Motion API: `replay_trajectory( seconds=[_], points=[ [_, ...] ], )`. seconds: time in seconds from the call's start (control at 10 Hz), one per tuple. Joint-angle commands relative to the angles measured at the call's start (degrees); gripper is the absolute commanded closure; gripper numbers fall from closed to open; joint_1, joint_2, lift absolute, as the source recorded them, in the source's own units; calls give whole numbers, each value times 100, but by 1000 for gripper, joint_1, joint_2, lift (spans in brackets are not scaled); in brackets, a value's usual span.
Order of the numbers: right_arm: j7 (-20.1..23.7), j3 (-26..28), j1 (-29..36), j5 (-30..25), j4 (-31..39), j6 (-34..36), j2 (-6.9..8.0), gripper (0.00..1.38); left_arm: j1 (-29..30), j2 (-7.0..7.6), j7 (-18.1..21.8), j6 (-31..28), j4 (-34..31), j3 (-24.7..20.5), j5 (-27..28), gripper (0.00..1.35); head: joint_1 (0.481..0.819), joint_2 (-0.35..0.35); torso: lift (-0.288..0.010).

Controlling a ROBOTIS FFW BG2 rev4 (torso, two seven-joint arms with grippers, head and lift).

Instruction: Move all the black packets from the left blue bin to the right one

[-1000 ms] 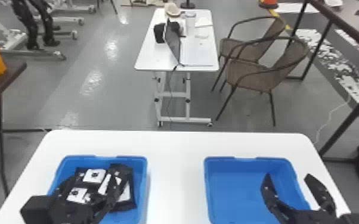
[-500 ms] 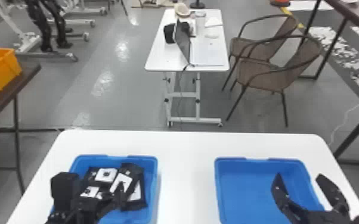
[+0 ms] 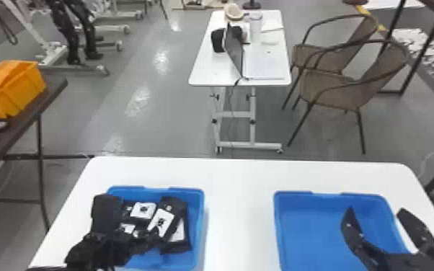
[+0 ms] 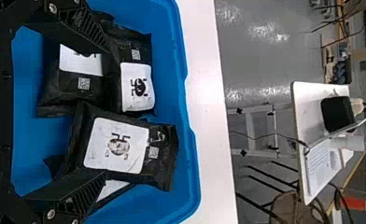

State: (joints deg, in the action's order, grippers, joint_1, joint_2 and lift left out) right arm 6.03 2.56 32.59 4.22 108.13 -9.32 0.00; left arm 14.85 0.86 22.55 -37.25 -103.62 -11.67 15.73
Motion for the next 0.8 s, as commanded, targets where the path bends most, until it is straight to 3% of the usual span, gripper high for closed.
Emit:
replay_trajectory(
  seconds=[0.0,0.2,0.3,0.7],
  points=[
    [21,-1,-33,18,-20,0,5,147,-246,20,92,-10,386,24,220,110,695,109,0],
    [29,-1,-60,27,-46,0,5,148,-685,134,496,236,1089,103,325,114,695,107,0],
    [56,-10,-86,35,-64,0,5,148,-861,195,505,245,1318,217,378,114,695,96,0],
    [100,-53,-139,71,-116,0,5,148,-1415,301,1067,526,2364,235,193,116,695,77,0]
  ],
)
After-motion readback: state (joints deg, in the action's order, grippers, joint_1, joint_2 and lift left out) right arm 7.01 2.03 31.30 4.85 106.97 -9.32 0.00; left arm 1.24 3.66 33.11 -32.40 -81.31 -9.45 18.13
